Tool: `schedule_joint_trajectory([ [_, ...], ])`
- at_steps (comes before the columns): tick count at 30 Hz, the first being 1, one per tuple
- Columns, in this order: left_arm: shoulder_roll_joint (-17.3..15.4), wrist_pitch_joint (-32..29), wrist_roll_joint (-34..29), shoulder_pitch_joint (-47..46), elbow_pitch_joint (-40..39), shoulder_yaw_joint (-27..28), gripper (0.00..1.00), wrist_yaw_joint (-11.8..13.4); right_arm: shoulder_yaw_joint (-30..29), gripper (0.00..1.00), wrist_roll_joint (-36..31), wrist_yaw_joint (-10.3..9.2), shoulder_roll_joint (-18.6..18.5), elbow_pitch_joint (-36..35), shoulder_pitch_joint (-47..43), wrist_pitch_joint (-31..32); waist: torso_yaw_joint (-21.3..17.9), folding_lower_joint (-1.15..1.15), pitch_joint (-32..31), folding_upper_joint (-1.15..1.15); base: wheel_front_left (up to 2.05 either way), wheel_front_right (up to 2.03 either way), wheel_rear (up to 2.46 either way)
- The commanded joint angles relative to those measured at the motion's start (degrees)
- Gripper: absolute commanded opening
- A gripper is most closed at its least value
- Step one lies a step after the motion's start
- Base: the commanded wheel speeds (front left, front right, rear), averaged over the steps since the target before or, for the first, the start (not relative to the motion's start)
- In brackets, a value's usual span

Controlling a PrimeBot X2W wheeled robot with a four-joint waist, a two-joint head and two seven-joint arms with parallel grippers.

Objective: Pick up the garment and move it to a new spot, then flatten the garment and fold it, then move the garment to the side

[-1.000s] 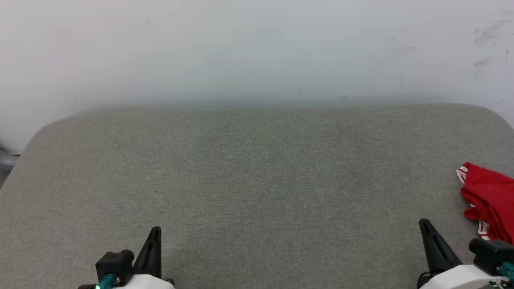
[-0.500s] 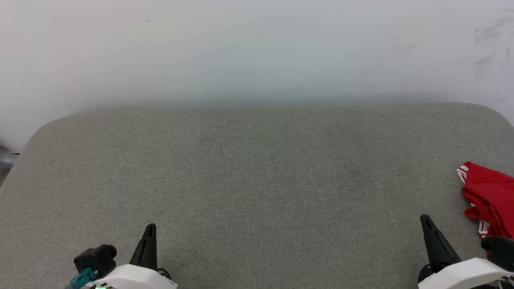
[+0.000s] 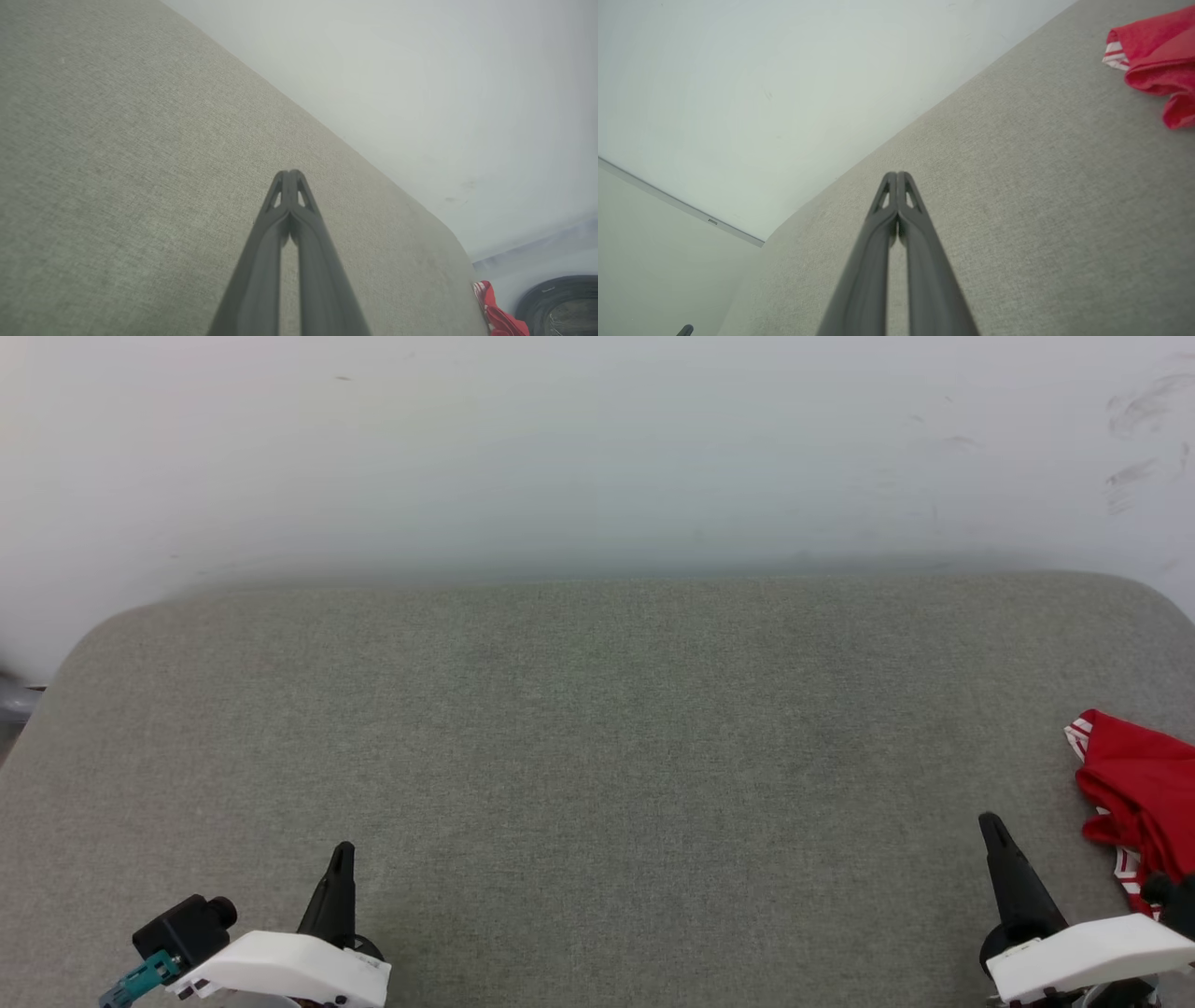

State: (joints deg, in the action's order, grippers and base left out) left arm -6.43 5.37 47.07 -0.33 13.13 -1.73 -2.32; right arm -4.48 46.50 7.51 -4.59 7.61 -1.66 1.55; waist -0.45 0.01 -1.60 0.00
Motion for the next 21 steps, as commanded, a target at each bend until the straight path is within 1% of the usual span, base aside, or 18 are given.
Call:
schedule_joint_trajectory([
  [1, 0.11, -0.38, 1.67, -1.68, -0.49, 0.47, 0.0, -0.33, -0.22, 0.0, 1.74, -0.01, 0.07, -0.37, 1.69, 0.17, 0.01, 0.0, 0.02, 0.0, 0.0, 0.0, 0.0],
  [21, 1.14, -3.99, 15.1, -3.16, -0.08, 2.96, 0.0, -1.89, -0.83, 0.0, 15.34, -0.01, 0.59, 1.69, 3.77, 1.68, 0.11, -0.01, 0.43, 0.0, 0.0, 0.0, 0.0],
])
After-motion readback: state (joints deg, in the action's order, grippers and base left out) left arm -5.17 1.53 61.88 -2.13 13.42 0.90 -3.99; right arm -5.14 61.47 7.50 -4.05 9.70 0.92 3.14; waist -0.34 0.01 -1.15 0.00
